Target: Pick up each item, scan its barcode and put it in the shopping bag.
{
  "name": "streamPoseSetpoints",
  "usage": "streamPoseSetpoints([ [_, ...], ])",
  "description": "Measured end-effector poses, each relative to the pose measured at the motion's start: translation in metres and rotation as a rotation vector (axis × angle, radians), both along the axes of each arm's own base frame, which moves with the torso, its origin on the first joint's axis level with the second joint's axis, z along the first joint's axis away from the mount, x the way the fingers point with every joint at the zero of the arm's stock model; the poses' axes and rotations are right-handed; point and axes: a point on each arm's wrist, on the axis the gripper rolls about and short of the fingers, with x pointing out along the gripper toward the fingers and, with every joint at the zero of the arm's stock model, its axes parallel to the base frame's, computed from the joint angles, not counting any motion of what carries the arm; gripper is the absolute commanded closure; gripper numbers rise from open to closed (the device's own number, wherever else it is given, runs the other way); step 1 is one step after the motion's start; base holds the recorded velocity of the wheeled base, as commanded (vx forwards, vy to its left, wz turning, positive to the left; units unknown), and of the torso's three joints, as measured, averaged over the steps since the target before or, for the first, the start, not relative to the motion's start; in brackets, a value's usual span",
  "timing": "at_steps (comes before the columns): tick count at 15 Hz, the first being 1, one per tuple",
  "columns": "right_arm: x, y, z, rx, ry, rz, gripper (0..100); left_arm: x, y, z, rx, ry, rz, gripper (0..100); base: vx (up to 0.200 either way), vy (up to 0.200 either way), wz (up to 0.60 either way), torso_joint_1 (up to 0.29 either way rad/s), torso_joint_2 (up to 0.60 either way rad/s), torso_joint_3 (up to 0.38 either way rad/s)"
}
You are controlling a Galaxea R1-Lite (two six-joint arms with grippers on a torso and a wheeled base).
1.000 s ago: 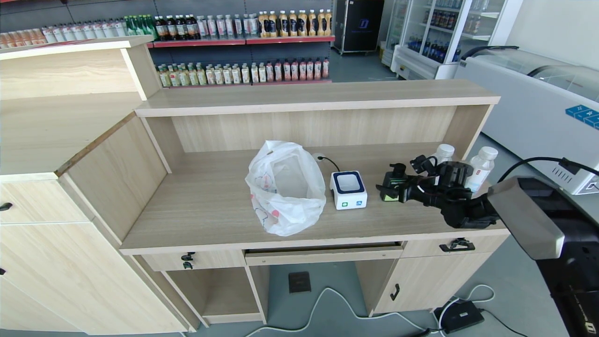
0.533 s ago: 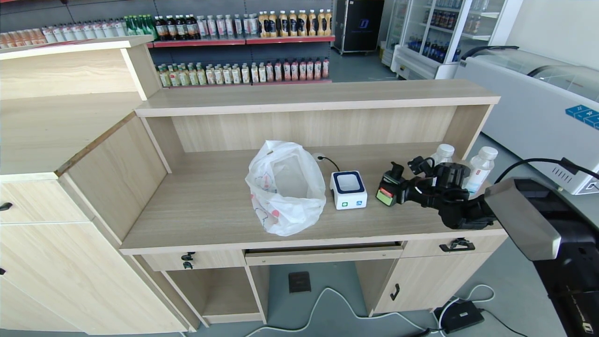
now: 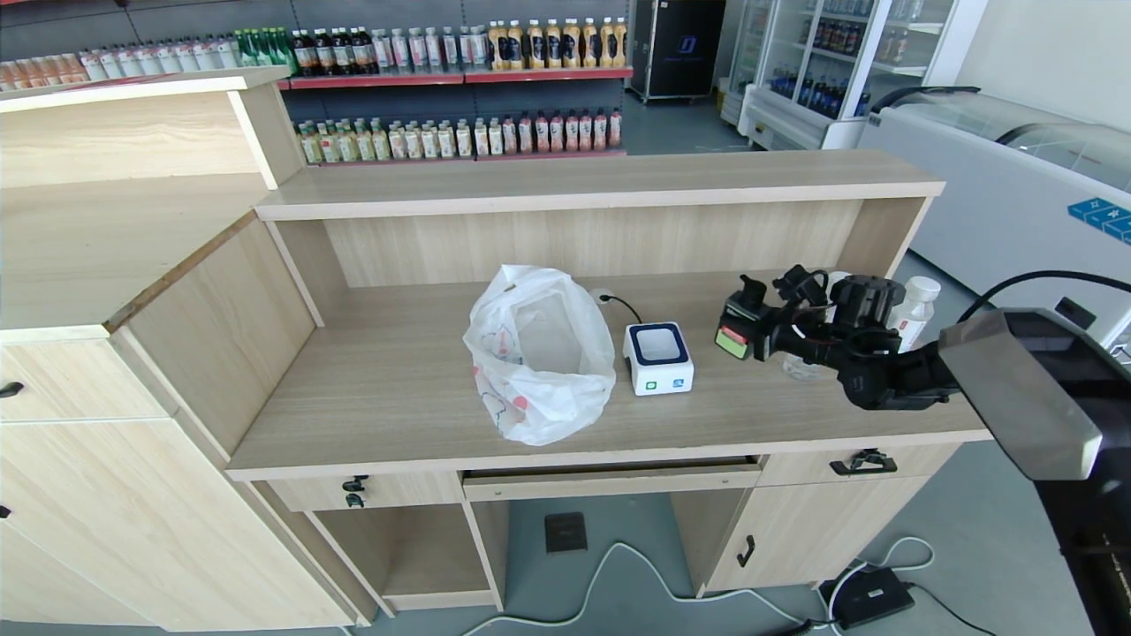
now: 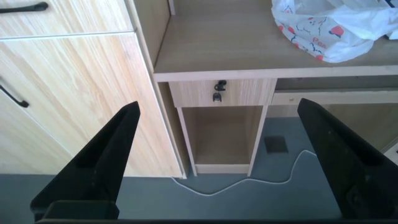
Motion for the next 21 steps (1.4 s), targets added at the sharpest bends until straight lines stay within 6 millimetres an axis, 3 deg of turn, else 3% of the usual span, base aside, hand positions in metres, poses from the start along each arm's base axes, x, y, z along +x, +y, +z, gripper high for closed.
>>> streamPoseSetpoints([
  [2,-0.018,0.007,0.031,-0.062,-0.066,0.018,100,0.000,0.000,0.000,0.000,0.000,0.000,0,0.000,0.000,0.00,0.000,0.00,0.000],
  [5,-0.072,0.028,0.099,-0.124,-0.160,0.042,100,0.000,0.000,0.000,0.000,0.000,0.000,0,0.000,0.000,0.00,0.000,0.00,0.000],
  [8,-0.163,0.057,0.173,-0.133,-0.177,0.001,100,0.000,0.000,0.000,0.000,0.000,0.000,0,0.000,0.000,0.00,0.000,0.00,0.000],
  [10,-0.236,0.063,0.197,-0.144,-0.119,-0.018,100,0.000,0.000,0.000,0.000,0.000,0.000,0,0.000,0.000,0.00,0.000,0.00,0.000],
  [12,-0.311,0.053,0.195,-0.238,-0.055,-0.070,100,0.000,0.000,0.000,0.000,0.000,0.000,0,0.000,0.000,0.00,0.000,0.00,0.000],
  [15,-0.381,0.042,0.179,-0.411,-0.076,-0.073,100,0.000,0.000,0.000,0.000,0.000,0.000,0,0.000,0.000,0.00,0.000,0.00,0.000],
  [18,-0.403,0.035,0.181,-0.567,-0.223,-0.125,100,0.000,0.000,0.000,0.000,0.000,0.000,0,0.000,0.000,0.00,0.000,0.00,0.000],
  [21,-0.411,0.029,0.168,-0.700,-0.258,-0.152,100,0.000,0.000,0.000,0.000,0.000,0.000,0,0.000,0.000,0.00,0.000,0.00,0.000],
])
